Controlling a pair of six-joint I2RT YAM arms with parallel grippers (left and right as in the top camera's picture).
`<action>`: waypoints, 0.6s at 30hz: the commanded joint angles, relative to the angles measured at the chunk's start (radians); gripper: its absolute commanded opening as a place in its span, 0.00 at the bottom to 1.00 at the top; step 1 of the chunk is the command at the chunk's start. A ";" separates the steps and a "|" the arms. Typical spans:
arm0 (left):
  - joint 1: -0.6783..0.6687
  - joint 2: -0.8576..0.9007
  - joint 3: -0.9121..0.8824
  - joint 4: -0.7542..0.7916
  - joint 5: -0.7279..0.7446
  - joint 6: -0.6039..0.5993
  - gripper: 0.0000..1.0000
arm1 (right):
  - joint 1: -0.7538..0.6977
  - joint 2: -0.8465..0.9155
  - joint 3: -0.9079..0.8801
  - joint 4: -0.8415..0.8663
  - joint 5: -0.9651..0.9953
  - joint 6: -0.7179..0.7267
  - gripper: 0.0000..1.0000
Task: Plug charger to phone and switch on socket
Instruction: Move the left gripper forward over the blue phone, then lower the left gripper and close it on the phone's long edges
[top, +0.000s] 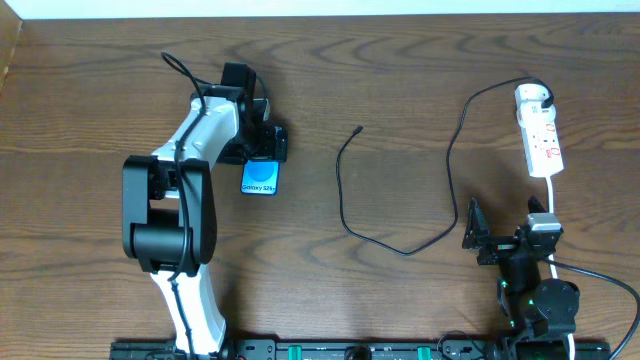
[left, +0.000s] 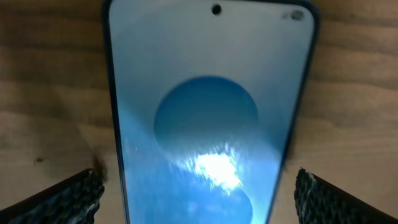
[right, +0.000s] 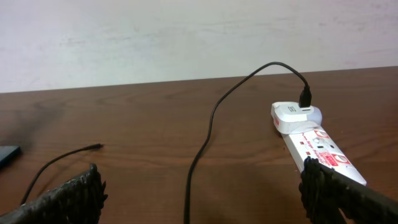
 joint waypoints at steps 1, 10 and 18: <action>0.002 0.029 0.017 0.017 -0.033 0.006 1.00 | -0.005 -0.006 -0.002 -0.004 0.001 0.009 0.99; -0.021 0.038 0.013 0.042 -0.033 0.006 1.00 | -0.005 -0.006 -0.002 -0.004 0.001 0.009 0.99; -0.037 0.039 -0.057 0.079 -0.034 0.006 1.00 | -0.005 -0.006 -0.002 -0.004 0.001 0.009 0.99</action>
